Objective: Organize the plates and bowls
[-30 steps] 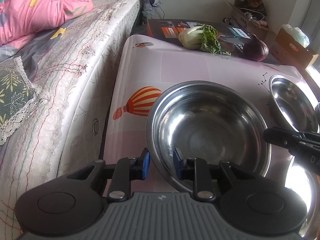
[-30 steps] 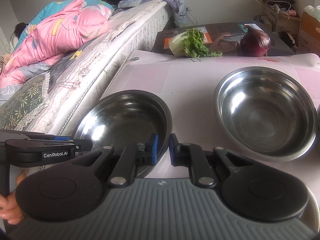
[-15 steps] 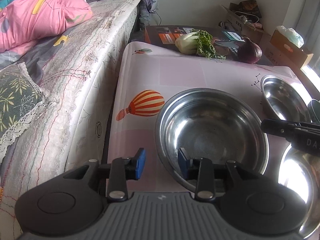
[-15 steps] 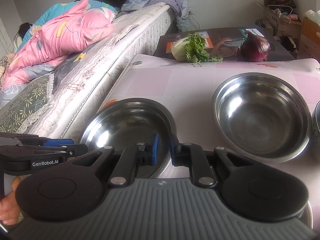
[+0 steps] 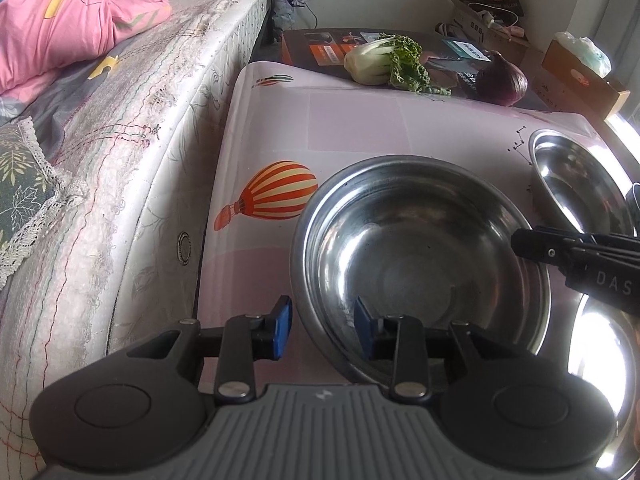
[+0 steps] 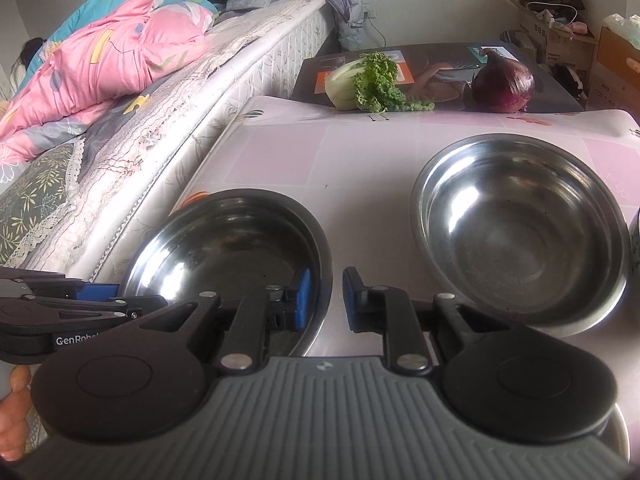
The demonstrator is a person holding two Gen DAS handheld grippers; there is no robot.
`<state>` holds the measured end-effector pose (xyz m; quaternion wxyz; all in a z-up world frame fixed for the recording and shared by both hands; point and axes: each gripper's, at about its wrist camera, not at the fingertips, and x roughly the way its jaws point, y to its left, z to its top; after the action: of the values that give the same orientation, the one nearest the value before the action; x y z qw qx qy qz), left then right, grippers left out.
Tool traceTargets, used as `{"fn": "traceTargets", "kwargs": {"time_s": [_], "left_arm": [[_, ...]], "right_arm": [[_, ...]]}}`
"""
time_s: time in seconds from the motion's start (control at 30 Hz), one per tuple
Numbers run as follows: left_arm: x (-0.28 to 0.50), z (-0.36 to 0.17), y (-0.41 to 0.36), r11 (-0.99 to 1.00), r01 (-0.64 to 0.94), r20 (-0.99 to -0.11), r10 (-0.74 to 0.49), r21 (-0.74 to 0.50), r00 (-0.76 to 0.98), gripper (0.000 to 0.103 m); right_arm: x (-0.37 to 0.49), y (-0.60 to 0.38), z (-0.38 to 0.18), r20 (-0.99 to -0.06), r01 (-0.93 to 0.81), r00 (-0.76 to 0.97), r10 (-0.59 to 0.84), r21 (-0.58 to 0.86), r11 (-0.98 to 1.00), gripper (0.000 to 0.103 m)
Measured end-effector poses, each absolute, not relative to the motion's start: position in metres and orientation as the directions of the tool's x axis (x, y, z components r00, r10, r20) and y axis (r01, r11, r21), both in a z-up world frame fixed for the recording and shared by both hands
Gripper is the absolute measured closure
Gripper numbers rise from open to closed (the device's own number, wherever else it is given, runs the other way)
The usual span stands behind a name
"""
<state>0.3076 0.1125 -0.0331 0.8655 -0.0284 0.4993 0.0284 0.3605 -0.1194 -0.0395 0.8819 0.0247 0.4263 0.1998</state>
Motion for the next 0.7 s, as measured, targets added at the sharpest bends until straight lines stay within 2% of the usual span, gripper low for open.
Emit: {"fn": "traceTargets", "kwargs": {"time_s": [0.03,0.2,0.7], "left_arm": [[0.3083,-0.0341,0.1119,0.997,-0.078,-0.867,0.021,-0.020,0.498,0.074],[0.3104,-0.0343,0.1105,0.997,-0.080,-0.865,0.031,-0.011,0.502,0.080],[0.3072,-0.0280,0.1079,0.997,-0.082,-0.852,0.044,0.001,0.522,0.081]], "right_arm": [[0.3611,-0.1191,-0.0414,-0.745,-0.331,0.554,0.372,0.213,0.919,0.086],[0.3614,-0.1152,-0.0464,-0.748,-0.346,0.547,0.376,0.207,0.915,0.087],[0.3529,-0.1110,-0.0384,-0.728,-0.373,0.588,0.353,0.143,0.917,0.090]]}}
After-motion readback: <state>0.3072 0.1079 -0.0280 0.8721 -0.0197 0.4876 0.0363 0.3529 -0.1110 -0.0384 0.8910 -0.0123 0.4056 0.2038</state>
